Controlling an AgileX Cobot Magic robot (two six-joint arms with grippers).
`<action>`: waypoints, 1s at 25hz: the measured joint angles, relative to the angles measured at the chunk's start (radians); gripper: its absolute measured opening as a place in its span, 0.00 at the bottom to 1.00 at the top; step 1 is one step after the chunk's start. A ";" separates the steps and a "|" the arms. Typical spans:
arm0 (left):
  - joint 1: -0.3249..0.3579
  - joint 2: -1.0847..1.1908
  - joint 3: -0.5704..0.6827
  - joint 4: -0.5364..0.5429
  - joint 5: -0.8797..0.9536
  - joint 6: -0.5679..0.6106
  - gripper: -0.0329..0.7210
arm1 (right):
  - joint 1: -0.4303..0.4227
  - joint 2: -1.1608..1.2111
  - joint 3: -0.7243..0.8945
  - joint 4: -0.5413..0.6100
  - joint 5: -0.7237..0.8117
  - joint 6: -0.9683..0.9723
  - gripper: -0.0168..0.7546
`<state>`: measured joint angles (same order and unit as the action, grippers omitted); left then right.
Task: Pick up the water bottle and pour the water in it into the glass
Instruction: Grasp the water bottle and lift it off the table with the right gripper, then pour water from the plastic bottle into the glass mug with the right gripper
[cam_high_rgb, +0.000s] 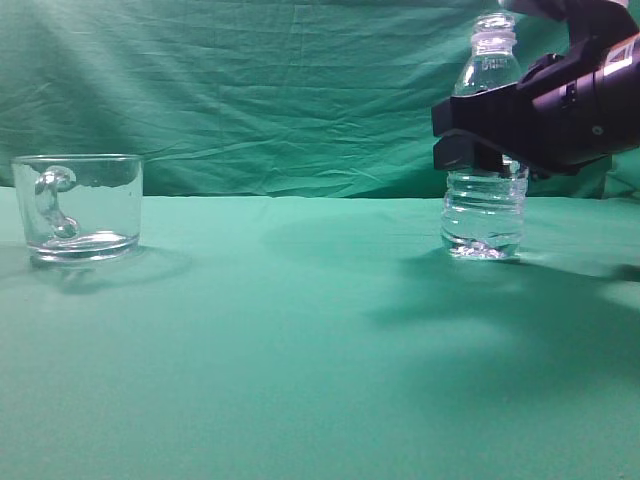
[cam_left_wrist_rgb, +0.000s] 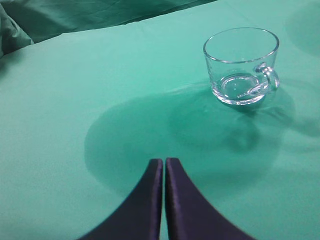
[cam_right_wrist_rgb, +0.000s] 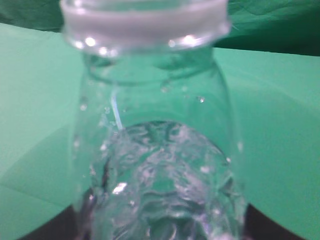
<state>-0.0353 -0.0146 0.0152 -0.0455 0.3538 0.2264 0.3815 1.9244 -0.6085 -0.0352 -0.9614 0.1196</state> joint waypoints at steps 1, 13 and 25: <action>0.000 0.000 0.000 0.000 0.000 0.000 0.04 | 0.000 0.000 0.000 0.000 0.000 0.000 0.45; 0.000 0.000 0.000 0.000 0.000 0.000 0.04 | 0.000 -0.151 -0.058 -0.179 0.228 0.000 0.45; 0.000 0.000 0.000 0.000 0.000 0.000 0.04 | 0.086 -0.241 -0.407 -0.409 0.797 0.000 0.45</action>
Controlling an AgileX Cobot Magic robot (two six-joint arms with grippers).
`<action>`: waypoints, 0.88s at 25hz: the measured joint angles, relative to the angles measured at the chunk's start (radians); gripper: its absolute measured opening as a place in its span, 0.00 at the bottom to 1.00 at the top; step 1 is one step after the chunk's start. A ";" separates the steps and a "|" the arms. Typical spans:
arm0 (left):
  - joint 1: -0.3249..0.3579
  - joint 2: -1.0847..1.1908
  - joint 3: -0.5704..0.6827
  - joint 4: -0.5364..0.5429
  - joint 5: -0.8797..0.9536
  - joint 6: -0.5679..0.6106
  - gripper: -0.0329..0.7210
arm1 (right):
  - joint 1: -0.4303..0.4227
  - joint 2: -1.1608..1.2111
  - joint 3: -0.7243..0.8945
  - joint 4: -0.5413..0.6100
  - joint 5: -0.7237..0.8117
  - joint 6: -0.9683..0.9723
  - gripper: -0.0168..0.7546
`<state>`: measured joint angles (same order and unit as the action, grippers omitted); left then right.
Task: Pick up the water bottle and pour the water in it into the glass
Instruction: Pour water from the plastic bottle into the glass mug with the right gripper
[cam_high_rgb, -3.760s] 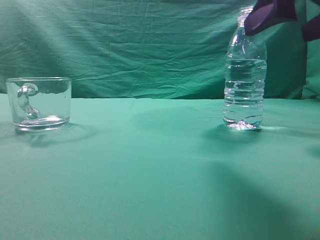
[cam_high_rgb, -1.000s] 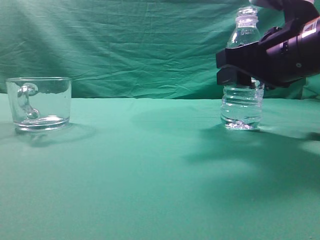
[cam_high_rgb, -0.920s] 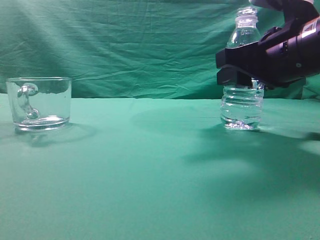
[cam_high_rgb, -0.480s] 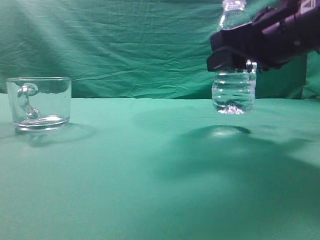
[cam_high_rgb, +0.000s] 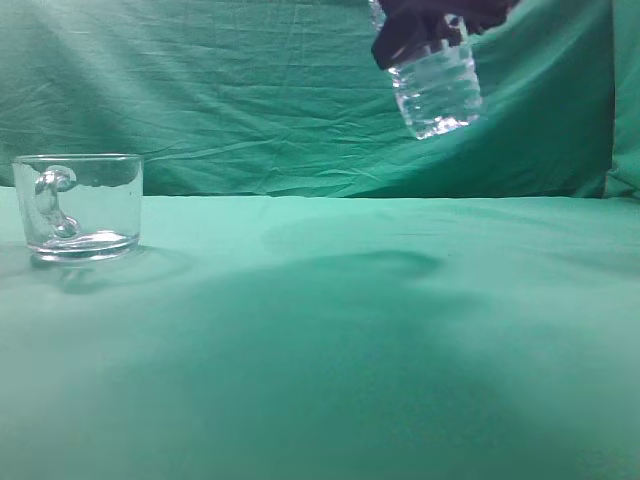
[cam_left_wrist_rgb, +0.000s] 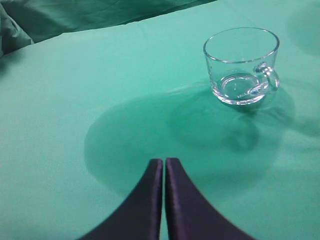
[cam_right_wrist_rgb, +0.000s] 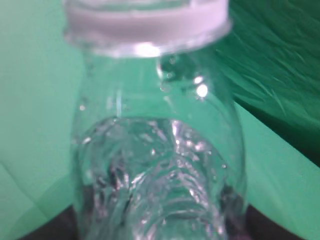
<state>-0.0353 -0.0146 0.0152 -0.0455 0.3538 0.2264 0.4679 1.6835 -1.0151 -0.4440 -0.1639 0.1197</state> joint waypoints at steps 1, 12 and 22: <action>0.000 0.000 0.000 0.000 0.000 0.000 0.04 | 0.022 0.010 -0.033 -0.006 0.028 -0.002 0.45; 0.000 0.000 0.000 0.000 0.000 0.000 0.04 | 0.159 0.228 -0.340 -0.150 0.218 -0.022 0.45; 0.000 0.000 0.000 0.000 0.000 0.000 0.04 | 0.237 0.426 -0.567 -0.259 0.291 -0.035 0.45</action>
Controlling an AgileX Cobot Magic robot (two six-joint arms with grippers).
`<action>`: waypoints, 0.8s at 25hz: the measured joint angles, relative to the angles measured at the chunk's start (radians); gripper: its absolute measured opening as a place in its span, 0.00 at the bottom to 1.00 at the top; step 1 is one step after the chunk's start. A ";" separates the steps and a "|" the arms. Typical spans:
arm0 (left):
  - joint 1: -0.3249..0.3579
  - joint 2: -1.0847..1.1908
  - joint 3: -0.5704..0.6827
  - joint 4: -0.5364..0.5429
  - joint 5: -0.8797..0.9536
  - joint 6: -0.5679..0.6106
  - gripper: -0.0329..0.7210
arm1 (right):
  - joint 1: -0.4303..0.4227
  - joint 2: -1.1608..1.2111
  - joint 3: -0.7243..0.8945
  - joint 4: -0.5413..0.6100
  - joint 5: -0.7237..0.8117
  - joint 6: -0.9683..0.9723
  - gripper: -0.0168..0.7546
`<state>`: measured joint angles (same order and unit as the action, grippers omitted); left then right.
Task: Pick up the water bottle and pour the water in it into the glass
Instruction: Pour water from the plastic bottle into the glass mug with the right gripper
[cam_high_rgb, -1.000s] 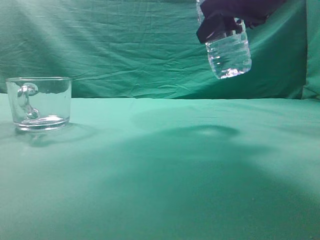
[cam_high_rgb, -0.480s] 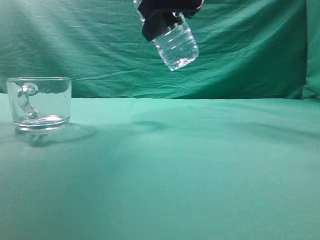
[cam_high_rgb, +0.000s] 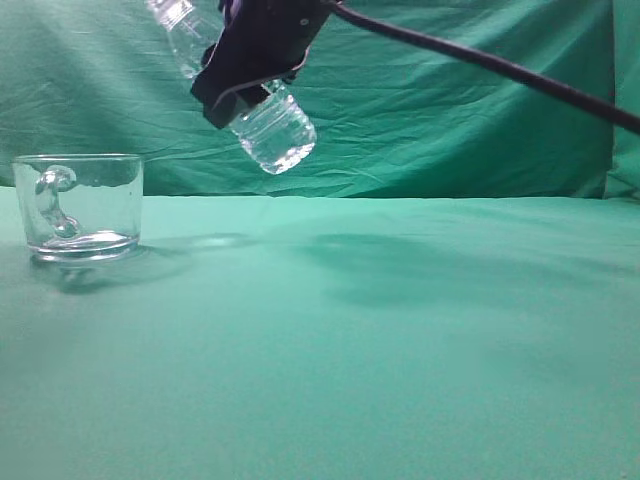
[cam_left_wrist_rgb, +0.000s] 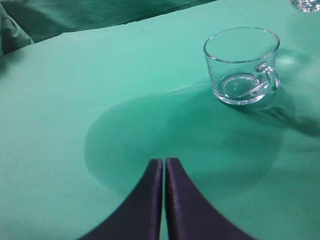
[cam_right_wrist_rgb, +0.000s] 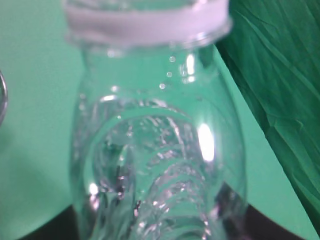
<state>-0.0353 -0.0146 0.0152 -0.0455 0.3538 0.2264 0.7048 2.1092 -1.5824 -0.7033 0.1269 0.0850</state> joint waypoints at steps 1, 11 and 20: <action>0.000 0.000 0.000 0.000 0.000 0.000 0.04 | 0.002 0.018 -0.020 0.000 0.002 0.000 0.45; 0.000 0.000 0.000 0.000 0.000 0.000 0.04 | 0.017 0.109 -0.112 -0.252 -0.012 -0.008 0.45; 0.000 0.000 0.000 0.000 0.000 0.000 0.04 | 0.026 0.111 -0.113 -0.438 -0.096 -0.010 0.45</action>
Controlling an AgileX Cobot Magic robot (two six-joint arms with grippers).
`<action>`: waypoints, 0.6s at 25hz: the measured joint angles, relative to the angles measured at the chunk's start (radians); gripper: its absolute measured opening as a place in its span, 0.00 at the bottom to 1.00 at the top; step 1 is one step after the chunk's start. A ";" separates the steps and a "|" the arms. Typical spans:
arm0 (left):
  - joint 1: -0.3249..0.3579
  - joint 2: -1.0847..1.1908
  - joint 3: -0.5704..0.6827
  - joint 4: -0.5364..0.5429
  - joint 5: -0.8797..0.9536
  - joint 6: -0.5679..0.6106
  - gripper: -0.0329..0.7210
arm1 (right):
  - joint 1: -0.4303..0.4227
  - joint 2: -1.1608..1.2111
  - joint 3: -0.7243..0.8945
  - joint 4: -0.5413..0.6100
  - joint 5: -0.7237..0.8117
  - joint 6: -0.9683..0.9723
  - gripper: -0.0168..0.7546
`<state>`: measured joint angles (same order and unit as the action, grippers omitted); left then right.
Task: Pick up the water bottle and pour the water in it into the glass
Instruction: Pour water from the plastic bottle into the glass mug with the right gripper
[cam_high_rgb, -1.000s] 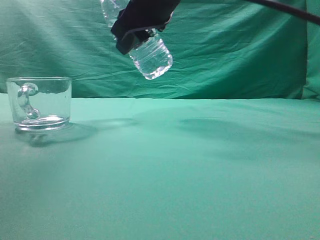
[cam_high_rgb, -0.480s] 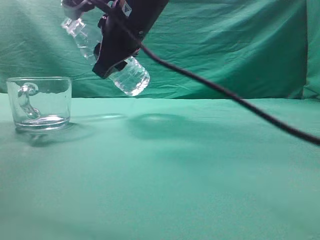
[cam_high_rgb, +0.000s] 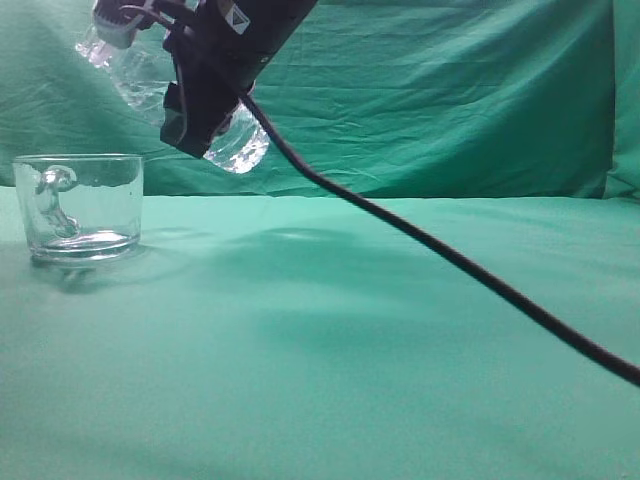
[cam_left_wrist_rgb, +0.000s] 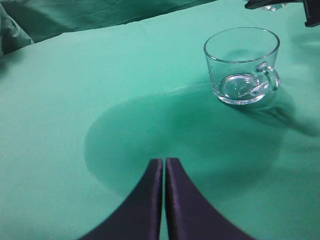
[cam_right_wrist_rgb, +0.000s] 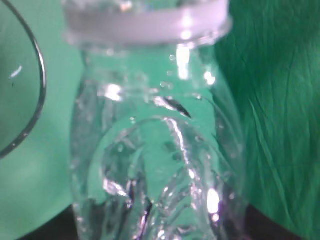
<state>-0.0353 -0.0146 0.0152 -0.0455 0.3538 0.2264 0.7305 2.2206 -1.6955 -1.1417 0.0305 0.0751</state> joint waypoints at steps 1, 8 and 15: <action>0.000 0.000 0.000 0.000 0.000 0.000 0.04 | 0.000 0.000 0.000 -0.034 -0.002 0.000 0.45; 0.000 0.000 0.000 0.000 0.000 0.000 0.04 | 0.000 0.000 0.000 -0.198 -0.014 -0.002 0.45; 0.000 0.000 0.000 0.000 0.000 0.000 0.04 | 0.000 0.000 0.000 -0.253 -0.021 -0.004 0.45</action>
<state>-0.0353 -0.0146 0.0152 -0.0455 0.3538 0.2264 0.7305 2.2206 -1.6955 -1.3949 0.0097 0.0714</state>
